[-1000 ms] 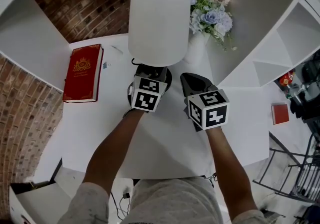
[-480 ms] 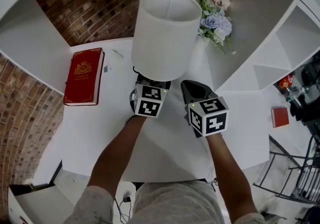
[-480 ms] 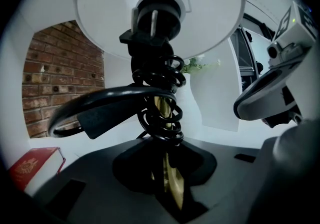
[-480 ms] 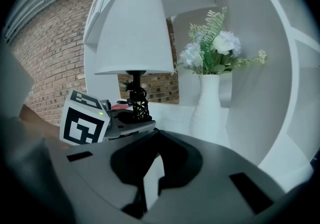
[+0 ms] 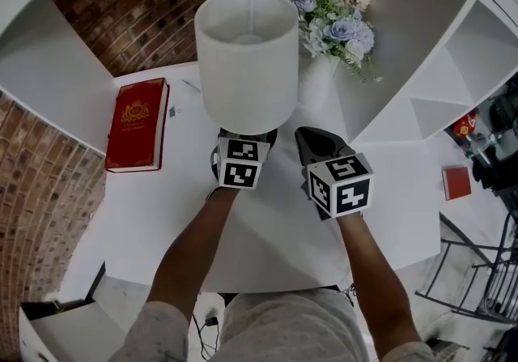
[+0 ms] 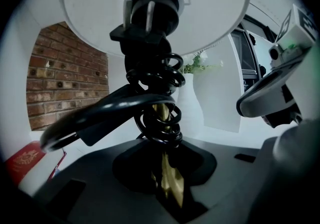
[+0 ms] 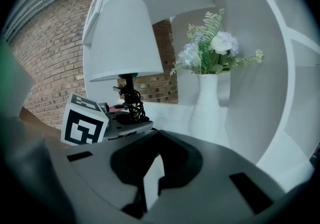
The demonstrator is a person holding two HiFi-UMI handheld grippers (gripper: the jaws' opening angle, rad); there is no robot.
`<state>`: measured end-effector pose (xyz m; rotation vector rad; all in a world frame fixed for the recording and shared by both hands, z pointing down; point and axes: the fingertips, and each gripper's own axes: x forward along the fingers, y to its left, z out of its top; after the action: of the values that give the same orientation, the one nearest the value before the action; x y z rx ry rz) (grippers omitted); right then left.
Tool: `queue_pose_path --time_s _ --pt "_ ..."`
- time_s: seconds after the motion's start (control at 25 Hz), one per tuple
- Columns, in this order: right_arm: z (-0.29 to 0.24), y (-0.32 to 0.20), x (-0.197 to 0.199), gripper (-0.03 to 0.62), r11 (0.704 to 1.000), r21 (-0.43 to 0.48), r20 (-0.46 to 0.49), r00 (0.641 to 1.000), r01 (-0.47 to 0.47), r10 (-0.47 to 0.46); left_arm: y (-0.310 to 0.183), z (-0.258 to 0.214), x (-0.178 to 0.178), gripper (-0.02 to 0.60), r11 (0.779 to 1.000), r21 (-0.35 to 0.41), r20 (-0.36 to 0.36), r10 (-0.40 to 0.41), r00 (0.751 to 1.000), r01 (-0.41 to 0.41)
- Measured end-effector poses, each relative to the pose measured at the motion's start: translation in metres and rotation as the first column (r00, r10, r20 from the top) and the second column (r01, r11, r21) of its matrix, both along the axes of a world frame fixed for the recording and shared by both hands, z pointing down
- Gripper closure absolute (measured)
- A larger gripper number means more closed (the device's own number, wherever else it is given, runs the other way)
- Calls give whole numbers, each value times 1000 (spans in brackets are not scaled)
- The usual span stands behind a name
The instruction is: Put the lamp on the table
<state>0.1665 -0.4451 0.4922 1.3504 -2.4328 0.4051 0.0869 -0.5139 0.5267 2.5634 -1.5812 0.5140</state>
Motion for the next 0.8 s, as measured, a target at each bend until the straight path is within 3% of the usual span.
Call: queue_pose_path --time_s 0.8 --pt "10 1 -8 589 1000 -3 -4 1000 0 0 -2 5 -3 482 1000 -13 16 -4 1000 5"
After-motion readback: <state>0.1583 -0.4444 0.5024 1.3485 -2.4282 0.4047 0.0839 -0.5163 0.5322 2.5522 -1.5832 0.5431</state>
